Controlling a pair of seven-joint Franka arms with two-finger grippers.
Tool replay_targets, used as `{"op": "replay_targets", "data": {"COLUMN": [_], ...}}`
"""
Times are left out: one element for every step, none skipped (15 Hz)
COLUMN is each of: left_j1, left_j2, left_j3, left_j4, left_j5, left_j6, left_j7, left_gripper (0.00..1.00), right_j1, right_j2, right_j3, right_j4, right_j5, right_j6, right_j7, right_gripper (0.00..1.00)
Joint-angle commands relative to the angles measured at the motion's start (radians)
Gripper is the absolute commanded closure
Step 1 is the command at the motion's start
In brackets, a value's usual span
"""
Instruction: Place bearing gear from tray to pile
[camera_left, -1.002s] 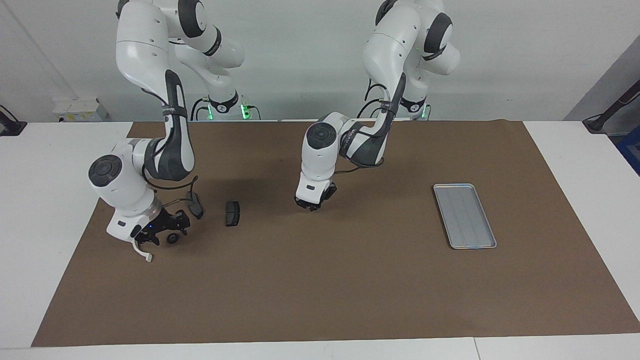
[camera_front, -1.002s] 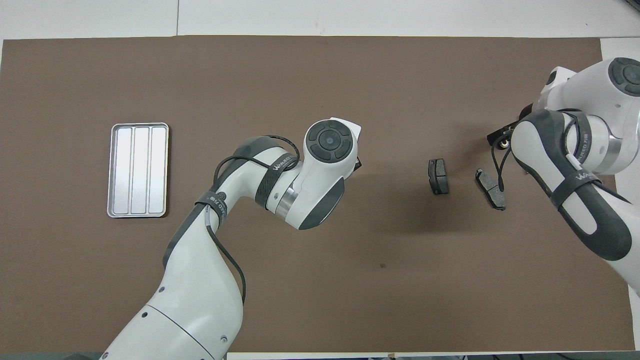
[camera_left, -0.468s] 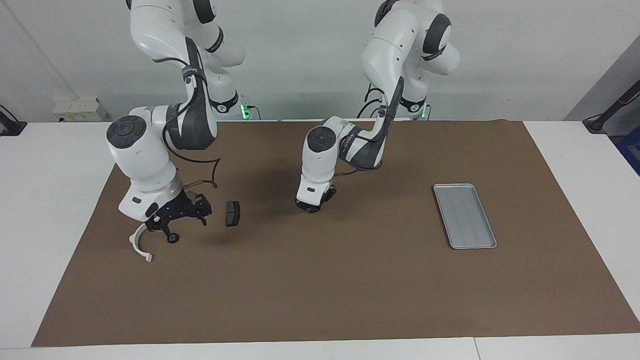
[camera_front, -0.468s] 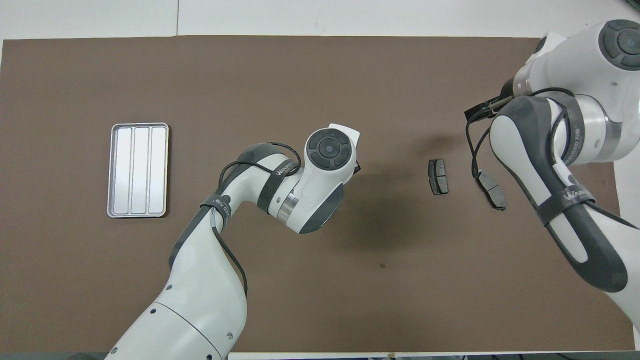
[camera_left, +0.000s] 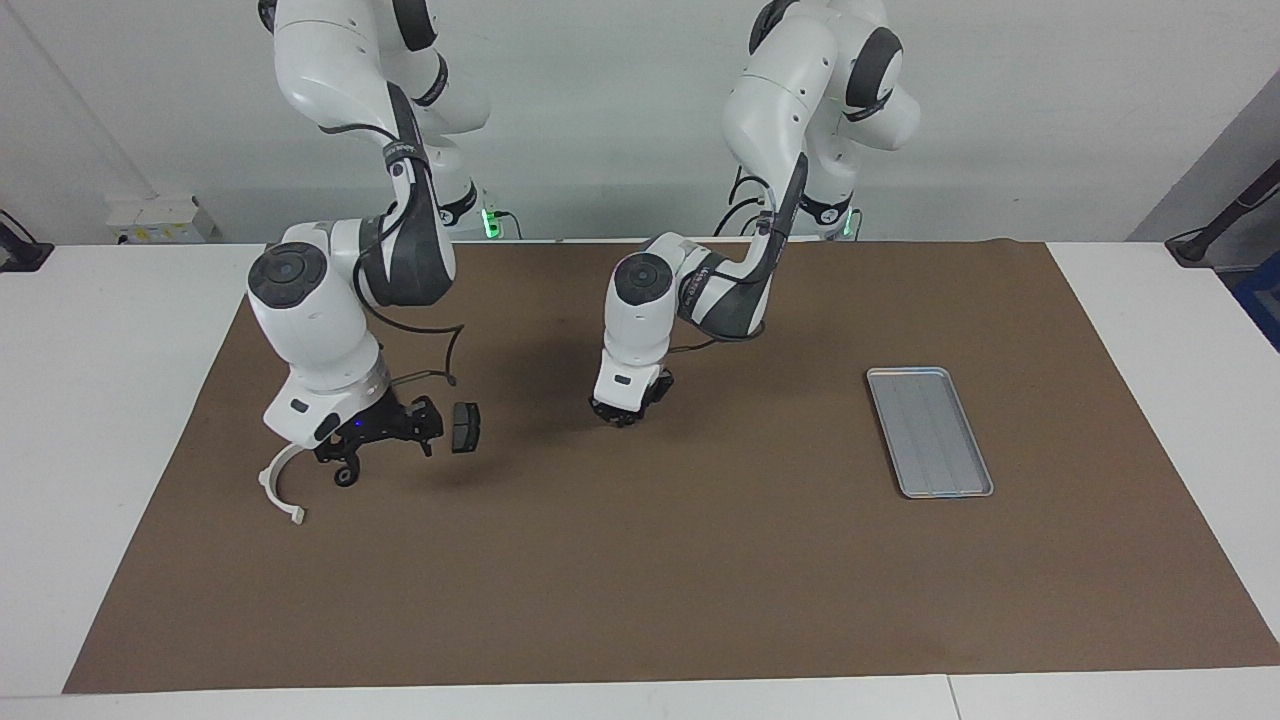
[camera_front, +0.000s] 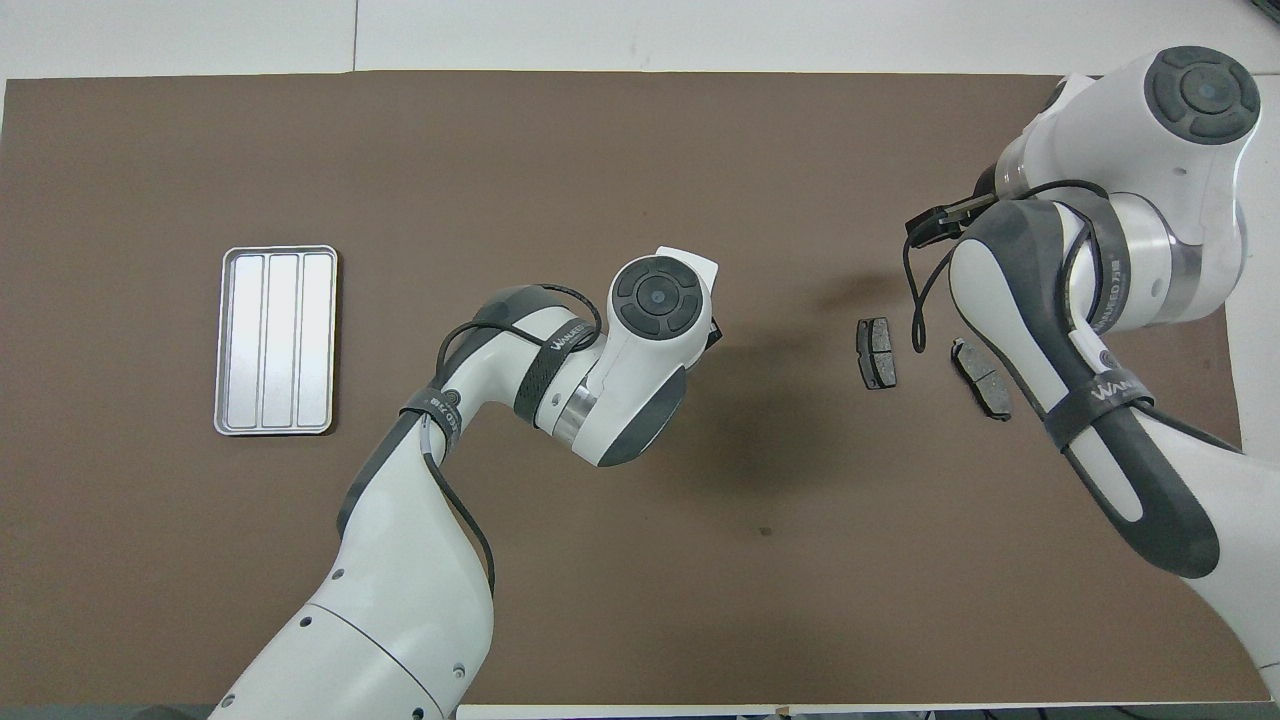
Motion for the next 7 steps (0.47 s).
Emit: {"op": "replay_targets", "data": {"left_j1": [-0.009,0.002,0.018,0.049,0.078,0.106,0.130], "left_j2": [-0.011,-0.030,-0.076,-0.107,-0.141,-0.183,-0.220], "left_j3": [0.032,0.032,0.032,0.032,0.032,0.032,0.032], "left_j4": [0.028,0.030,0.025,0.027,0.030,0.021,0.018], "left_j5": [-0.001,-0.001,0.002,0.002,0.002,0.003,0.003], "left_j6": [-0.060,-0.077,-0.091,-0.128,-0.160,-0.178,-0.209], "left_j7": [-0.016,-0.016,-0.015,-0.012,-0.006,-0.002,0.002], "left_gripper": [0.00,0.00,0.00,0.00,0.00,0.00,0.00], "right_j1": [0.038,0.050,0.066,0.087,0.115,0.157,0.196], "right_j2": [-0.009,-0.009,-0.010,-0.015,-0.018,-0.019,-0.022], "right_j3": [0.005,0.005,0.005,0.005,0.005,0.005,0.005], "right_j4": [-0.017,-0.017,-0.017,-0.017,-0.017,-0.016,-0.016], "right_j5": [-0.003,-0.003,-0.003,-0.003,-0.003,-0.003,-0.004], "right_j6": [-0.007,-0.013,-0.015,-0.018,-0.024,-0.031,-0.035], "right_j7": [0.105,0.136,0.163,0.199,0.252,0.321,0.393], "right_gripper": [0.01,0.01,0.01,0.01,0.01,0.01,0.01]}}
